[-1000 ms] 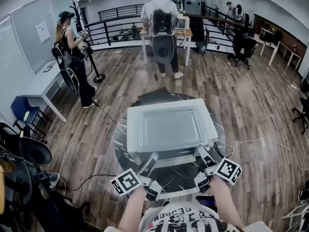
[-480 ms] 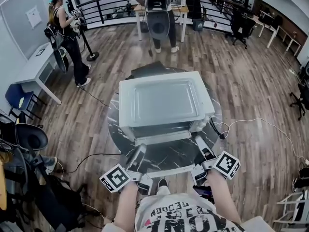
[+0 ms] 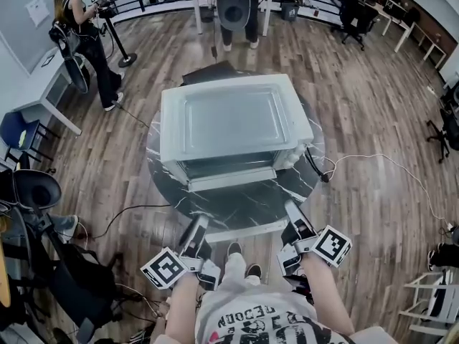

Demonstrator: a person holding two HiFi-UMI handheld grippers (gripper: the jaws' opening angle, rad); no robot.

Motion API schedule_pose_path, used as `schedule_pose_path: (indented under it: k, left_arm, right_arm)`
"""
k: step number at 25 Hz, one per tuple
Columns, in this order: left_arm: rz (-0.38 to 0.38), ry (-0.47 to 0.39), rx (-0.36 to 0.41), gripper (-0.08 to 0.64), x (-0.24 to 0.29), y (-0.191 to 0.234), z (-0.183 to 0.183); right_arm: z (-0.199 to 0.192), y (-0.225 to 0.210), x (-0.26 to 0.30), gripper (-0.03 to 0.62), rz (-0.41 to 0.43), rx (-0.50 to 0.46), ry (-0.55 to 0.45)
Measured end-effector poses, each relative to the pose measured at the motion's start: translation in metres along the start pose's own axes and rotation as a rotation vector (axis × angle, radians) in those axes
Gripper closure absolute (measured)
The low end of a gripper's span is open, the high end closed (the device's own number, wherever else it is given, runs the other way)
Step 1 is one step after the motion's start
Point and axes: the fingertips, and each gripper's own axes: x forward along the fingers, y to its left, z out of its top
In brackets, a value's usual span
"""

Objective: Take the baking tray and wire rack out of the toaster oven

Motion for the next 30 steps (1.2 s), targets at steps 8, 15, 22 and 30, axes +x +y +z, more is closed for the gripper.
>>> schedule_pose_path:
  k: [8, 15, 22, 30]
  left_arm:
    - [0.075, -0.073, 0.108, 0.497, -0.018, 0.019, -0.012]
    - [0.068, -0.035, 0.07, 0.488, 0.017, 0.046, -0.016]
    - [0.052, -0.032, -0.028, 0.409, 0.068, 0.076, -0.001]
    - [0.122, -0.03, -0.063, 0.394, 0.115, 0.121, 0.026]
  right_arm:
    - [-0.023, -0.026, 0.002, 0.433, 0.002, 0.018, 0.019]
    - [-0.033, -0.052, 0.032, 0.436, -0.057, 0.04, 0.005]
    - [-0.038, -0.065, 0.074, 0.436, -0.108, 0.064, 0.006]
    - [-0.046, -0.068, 0.119, 0.434, -0.105, 0.095, 0.014]
